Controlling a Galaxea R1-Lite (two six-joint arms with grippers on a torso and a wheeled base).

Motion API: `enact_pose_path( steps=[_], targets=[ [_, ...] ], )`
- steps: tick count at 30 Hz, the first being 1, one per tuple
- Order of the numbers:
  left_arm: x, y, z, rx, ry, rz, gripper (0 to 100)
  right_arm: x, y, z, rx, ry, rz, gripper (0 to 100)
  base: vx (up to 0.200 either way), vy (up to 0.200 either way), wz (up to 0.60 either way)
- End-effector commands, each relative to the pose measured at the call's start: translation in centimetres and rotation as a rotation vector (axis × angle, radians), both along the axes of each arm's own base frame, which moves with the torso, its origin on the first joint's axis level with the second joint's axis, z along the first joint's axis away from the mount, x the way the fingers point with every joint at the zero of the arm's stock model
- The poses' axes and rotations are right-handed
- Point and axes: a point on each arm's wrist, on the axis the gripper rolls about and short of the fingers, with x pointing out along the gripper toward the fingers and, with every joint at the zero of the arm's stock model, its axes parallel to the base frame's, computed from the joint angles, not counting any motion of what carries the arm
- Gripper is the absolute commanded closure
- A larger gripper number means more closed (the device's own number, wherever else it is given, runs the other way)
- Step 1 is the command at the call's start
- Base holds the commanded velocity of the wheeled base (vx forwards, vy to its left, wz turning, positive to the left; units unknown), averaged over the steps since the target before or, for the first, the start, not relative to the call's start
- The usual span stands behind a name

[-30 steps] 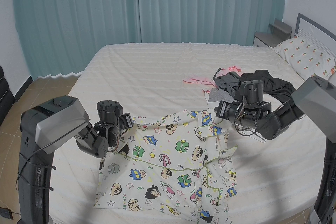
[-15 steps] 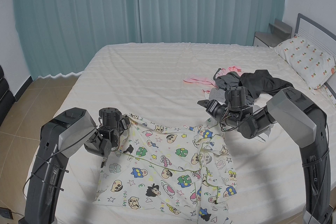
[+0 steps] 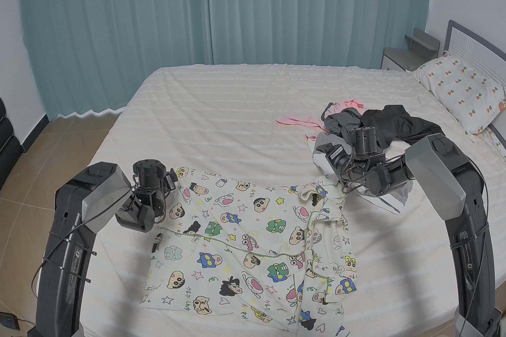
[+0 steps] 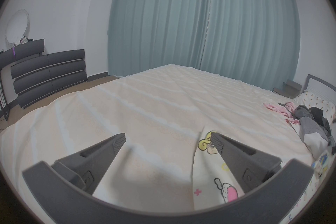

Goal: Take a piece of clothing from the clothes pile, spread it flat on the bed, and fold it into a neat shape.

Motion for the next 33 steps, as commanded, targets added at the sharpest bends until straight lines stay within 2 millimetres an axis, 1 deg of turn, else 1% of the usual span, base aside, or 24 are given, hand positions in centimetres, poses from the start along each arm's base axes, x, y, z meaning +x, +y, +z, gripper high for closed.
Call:
enact_pose_path(
  steps=[1, 4, 5, 6, 9, 11, 13, 16, 17, 18, 20, 22, 24, 27, 28, 29, 30, 33],
  targets=[
    [0.4, 2.1, 0.3, 0.008, -0.007, 0.040, 0, 0.6, -1.1, 0.2, -0.016, 0.061, -0.010, 0, 0.000, 0.000, 0.00],
    [0.3, 2.4, 0.4, 0.008, -0.004, 0.046, 0, 0.6, -1.6, 0.7, -0.016, 0.069, -0.009, 0, 0.000, 0.000, 0.00],
    [0.2, 2.7, 0.7, 0.008, -0.002, 0.051, 0, 0.0, -1.8, 1.3, -0.043, 0.095, 0.016, 0, 0.000, 0.000, 0.00],
    [0.1, 2.8, 1.1, 0.006, -0.007, 0.051, 0, -0.3, -1.8, 1.3, -0.081, 0.103, 0.048, 0, 0.000, 0.000, 0.00],
    [-0.3, 3.0, 2.2, -0.001, -0.012, 0.052, 0, -0.7, -1.9, 1.7, -0.153, 0.078, 0.095, 0, 0.000, 0.000, 0.00],
    [-1.0, 3.0, 3.2, -0.010, -0.011, 0.045, 0, -1.3, -2.4, 2.5, -0.190, 0.061, 0.124, 0, 0.000, 0.000, 0.00],
    [-1.8, 3.0, 4.6, -0.041, -0.015, 0.021, 0, -2.8, -2.8, 2.5, -0.272, 0.074, 0.216, 0, 0.000, 0.000, 0.00],
    [-2.8, 3.2, 7.1, -0.106, -0.044, -0.021, 0, -4.1, -3.2, 2.4, -0.352, 0.066, 0.320, 0, 0.000, 0.000, 0.00],
    [-3.6, 3.4, 8.5, -0.135, -0.056, -0.030, 0, -4.8, -3.6, 2.8, -0.384, 0.046, 0.348, 0, 0.000, 0.000, 0.00],
    [-3.6, 3.4, 8.5, -0.135, -0.056, -0.030, 0, -4.8, -3.6, 2.8, -0.384, 0.046, 0.348, 0, 0.000, 0.000, 0.00],
    [-4.9, 3.6, 9.7, -0.152, -0.053, -0.031, 0, -5.5, -4.3, 3.5, -0.398, 0.013, 0.347, 0, 0.000, 0.000, 0.00],
    [-5.8, 4.0, 10.3, -0.174, -0.044, -0.043, 0, -6.1, -5.0, 4.3, -0.399, -0.012, 0.341, 0, 0.000, 0.000, 0.00],
    [-7.6, 4.2, 10.9, -0.241, -0.019, -0.102, 0, -7.9, -5.6, 5.1, -0.369, -0.014, 0.388, 0, 0.000, 0.000, 0.00],
    [-9.8, 4.0, 11.3, -0.336, 0.016, -0.150, 0, -10.9, -5.8, 5.0, -0.347, 0.026, 0.467, 0, 0.000, 0.000, 0.00],
    [-10.3, 4.0, 11.4, -0.355, 0.024, -0.153, 0, -11.7, -5.8, 4.9, -0.346, 0.038, 0.481, 0, 0.000, 0.000, 0.00],
    [-10.6, 4.0, 11.4, -0.360, 0.027, -0.154, 0, -11.9, -5.8, 4.9, -0.348, 0.040, 0.483, 0, 0.000, 0.000, 0.00],
    [-11.9, 3.7, 11.5, -0.408, 0.049, -0.169, 0, -13.8, -5.8, 4.3, -0.354, 0.074, 0.509, 0, 0.000, 0.000, 0.00],
    [-14.5, 3.2, 11.8, -0.533, 0.092, -0.222, 0, -16.6, -5.7, 2.9, -0.358, 0.100, 0.574, 0, 0.000, 0.000, 0.00]
  ],
)
